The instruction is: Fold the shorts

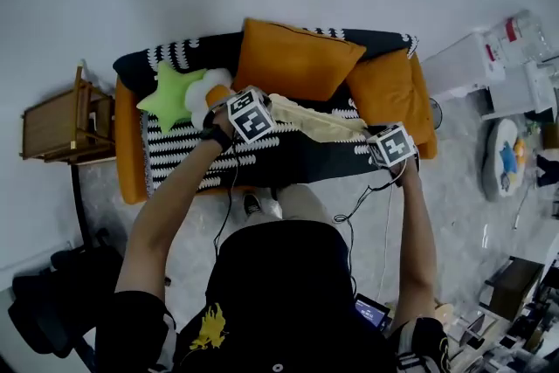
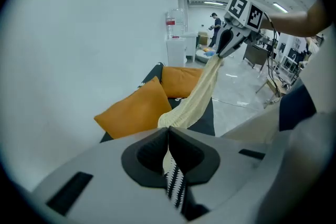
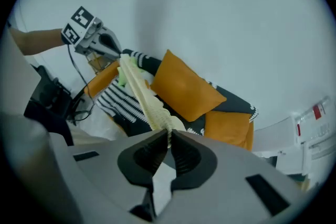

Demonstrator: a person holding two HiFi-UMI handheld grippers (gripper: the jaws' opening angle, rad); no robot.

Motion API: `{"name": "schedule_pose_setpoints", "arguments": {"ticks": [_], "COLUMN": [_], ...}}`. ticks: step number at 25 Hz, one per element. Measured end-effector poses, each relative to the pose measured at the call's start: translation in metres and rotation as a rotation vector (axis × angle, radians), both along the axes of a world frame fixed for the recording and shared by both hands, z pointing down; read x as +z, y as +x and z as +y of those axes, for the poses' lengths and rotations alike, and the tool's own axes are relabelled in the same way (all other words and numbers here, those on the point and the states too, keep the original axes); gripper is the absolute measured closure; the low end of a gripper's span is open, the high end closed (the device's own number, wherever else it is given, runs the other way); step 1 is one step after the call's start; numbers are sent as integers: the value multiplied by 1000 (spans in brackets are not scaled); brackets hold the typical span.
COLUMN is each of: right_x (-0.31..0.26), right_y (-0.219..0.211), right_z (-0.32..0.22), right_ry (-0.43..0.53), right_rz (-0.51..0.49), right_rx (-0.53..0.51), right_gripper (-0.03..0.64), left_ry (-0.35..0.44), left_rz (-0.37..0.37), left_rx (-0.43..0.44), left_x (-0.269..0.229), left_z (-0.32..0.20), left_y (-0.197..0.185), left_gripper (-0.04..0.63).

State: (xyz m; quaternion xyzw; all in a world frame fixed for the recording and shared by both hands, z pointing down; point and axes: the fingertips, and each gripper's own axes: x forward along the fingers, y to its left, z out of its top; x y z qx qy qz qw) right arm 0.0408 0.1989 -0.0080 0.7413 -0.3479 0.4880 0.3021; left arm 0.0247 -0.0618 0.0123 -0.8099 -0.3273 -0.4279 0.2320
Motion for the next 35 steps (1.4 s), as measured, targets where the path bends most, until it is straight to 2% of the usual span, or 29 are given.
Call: {"name": "schedule_pose_setpoints", "arguments": {"ticks": [2, 4, 7, 11, 14, 15, 20, 25, 28, 31, 35], "right_x": [-31, -47, -42, -18, 1, 8, 49, 71, 87, 91, 94], "right_y": [-14, -16, -29, -40, -34, -29, 2, 57, 103, 159, 149], "right_z": [-8, -9, 5, 28, 40, 48, 90, 104, 104, 122, 130], "right_ry": [-27, -29, -2, 73, 222, 243, 174, 139, 91, 14, 63], "right_rz": [6, 37, -34, -120, -131, -126, -99, 3, 61, 150, 173], "right_rx": [-43, -55, -29, 15, 71, 83, 48, 2, -43, -67, -43], "right_gripper": [580, 580, 580, 580, 580, 580, 580, 580, 579, 578, 577], "left_ry": [11, 56, 87, 75, 79, 81, 104, 180, 191, 168, 139], "left_rz": [14, -2, -23, -44, -95, -112, -199, -205, -228, -151, -92], "left_rx": [41, 93, 127, 139, 125, 120, 123, 108, 73, 73, 107], "left_x": [-30, -34, -29, -28, -10, -3, 37, 77, 99, 89, 82], "left_z": [0, 0, 7, 34, 49, 54, 92, 110, 109, 124, 138], "left_y": [-9, -17, -23, -26, -18, -12, 25, 76, 110, 161, 161], "left_gripper": [575, 575, 575, 575, 575, 575, 575, 575, 575, 575, 574]}}
